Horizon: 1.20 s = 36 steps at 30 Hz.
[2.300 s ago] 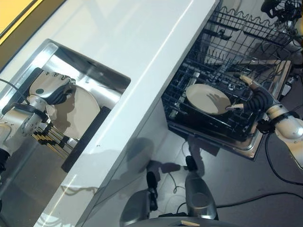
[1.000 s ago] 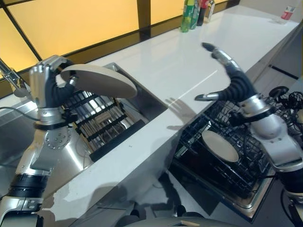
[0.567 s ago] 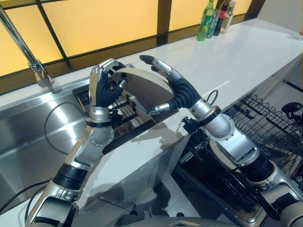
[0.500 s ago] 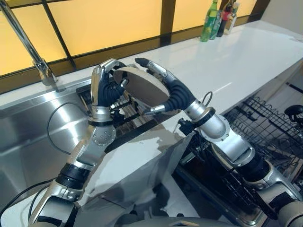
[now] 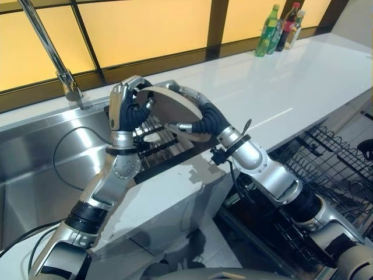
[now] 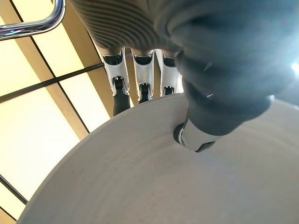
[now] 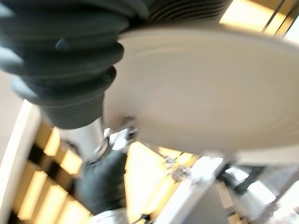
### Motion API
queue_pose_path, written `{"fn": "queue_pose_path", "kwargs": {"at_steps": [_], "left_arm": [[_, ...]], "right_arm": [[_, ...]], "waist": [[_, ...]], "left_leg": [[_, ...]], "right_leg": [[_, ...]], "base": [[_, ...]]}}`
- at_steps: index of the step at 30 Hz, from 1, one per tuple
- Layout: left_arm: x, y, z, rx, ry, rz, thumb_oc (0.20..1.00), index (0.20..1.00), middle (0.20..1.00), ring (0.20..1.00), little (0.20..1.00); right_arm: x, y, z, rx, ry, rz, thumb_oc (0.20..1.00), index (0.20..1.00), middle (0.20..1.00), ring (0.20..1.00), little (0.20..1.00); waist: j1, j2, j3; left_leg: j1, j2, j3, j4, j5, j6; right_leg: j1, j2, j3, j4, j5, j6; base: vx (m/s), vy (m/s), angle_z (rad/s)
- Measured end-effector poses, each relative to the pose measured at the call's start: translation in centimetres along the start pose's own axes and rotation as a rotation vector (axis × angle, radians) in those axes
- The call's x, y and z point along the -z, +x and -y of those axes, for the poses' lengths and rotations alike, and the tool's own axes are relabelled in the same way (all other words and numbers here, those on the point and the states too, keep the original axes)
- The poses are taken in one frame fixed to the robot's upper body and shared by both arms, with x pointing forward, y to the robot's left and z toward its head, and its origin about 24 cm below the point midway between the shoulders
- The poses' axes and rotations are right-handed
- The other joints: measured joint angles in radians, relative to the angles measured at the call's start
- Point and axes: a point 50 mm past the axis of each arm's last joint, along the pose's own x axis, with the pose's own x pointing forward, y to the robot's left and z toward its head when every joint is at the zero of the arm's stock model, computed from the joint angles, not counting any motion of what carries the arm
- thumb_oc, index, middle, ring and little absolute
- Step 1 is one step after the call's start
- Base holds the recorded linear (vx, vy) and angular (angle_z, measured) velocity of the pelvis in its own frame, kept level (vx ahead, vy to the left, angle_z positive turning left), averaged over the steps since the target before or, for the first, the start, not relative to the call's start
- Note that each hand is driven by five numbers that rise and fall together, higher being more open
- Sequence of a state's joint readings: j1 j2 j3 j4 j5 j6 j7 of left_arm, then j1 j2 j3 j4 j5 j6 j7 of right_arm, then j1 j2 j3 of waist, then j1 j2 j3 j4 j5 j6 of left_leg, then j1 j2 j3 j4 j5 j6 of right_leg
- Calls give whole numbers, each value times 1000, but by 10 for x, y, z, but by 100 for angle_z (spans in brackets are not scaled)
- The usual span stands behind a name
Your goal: Pick up plates and place into dishwasher.
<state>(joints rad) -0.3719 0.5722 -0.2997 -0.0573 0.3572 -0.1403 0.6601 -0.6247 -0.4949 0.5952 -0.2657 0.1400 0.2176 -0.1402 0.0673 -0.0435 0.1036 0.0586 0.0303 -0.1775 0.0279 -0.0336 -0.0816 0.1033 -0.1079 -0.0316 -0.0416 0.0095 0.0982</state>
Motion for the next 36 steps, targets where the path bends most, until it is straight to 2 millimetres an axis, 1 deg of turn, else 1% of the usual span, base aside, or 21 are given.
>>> {"fn": "queue_pose_path", "kwargs": {"at_steps": [2, 7, 23, 24, 25, 26, 29, 31, 33, 35, 36], "left_arm": [[-1, -1, 2, 4, -8, -1, 200, 200, 200, 200, 200], [-2, -3, 6, 19, -38, -13, 200, 200, 200, 200, 200], [-2, -3, 7, 17, -52, -20, 200, 200, 200, 200, 200], [-3, -3, 7, 17, -53, -19, 514, 514, 514, 514, 514], [-3, -3, 7, 16, -54, -19, 928, 928, 928, 928, 928], [-2, -3, 6, 10, -55, -21, 1000, 1000, 1000, 1000, 1000], [1, 2, -5, -63, -59, -39, 1000, 1000, 1000, 1000, 1000], [6, 7, -18, -137, -38, -48, 1000, 1000, 1000, 1000, 1000], [12, 11, -33, -214, -9, -60, 1000, 1000, 1000, 1000, 1000], [20, 11, -50, -290, 20, -85, 1000, 1000, 1000, 1000, 1000], [24, 10, -58, -316, 43, -96, 1000, 1000, 1000, 1000, 1000]], "right_arm": [[1, 1, 3, 8, -15, -17, 200, 200, 200, 200, 200], [5, 0, 5, -9, -37, -58, 200, 200, 200, 200, 200], [5, 1, 9, -13, -109, -55, 200, 200, 200, 200, 200], [5, 1, 10, -7, -114, -54, 200, 200, 200, 200, 200], [4, 1, 11, 0, -124, -53, 200, 200, 200, 200, 200], [5, 0, 13, 7, -141, -54, 200, 200, 200, 200, 200], [17, -8, 26, 50, -198, -113, 200, 200, 200, 200, 200], [29, -20, 42, 117, -235, -170, 200, 200, 200, 200, 200], [38, -34, 63, 207, -270, -222, 200, 200, 200, 200, 200], [46, -45, 79, 283, -284, -268, 200, 200, 200, 200, 200], [49, -54, 87, 322, -297, -286, 200, 200, 200, 200, 200]], "waist": [[-1, 0, -2], [-1, 0, -2], [-2, 0, -2], [-3, 0, -2], [-3, -1, -2], [-4, -1, -2], [-4, -4, -2], [-6, -6, -1], [-9, -8, -1], [-26, -8, 0], [-30, -8, 0]], "left_leg": [[0, 0, 0, 0, 0, 0], [0, 0, 0, 0, 0, 0], [0, 0, 0, -1, 0, 0], [1, 0, 0, -1, 0, 0], [1, 0, 1, -1, 0, 0], [1, 0, 1, -2, 0, 0], [1, 1, 5, -4, 0, 0], [2, 1, 8, -6, 0, 0], [6, 2, 14, -11, 0, 0], [19, 4, 23, -20, 0, 1], [23, 5, 32, -23, -1, 1]], "right_leg": [[0, 0, 1, 0, 0, 0], [0, 0, 4, 0, 0, 0], [1, 0, 4, 0, 0, 0], [0, 0, 4, 0, 0, 0], [0, 0, 4, 0, 0, 0], [0, 0, 5, 0, 0, 0], [-2, 0, 6, 0, 0, 0], [-4, 0, 9, 0, 0, 0], [-5, 0, 16, 0, 0, 0], [-4, 1, 26, 0, 0, 0], [-5, 1, 33, 0, 0, 0]], "base": [[0, 0, 0], [0, 0, 0], [0, 0, 0], [0, 0, 0], [0, 0, 0], [0, 0, 0], [0, 0, 0], [-6, -30, -4], [9, -24, -9], [24, -13, -17], [34, -4, -25]]}}
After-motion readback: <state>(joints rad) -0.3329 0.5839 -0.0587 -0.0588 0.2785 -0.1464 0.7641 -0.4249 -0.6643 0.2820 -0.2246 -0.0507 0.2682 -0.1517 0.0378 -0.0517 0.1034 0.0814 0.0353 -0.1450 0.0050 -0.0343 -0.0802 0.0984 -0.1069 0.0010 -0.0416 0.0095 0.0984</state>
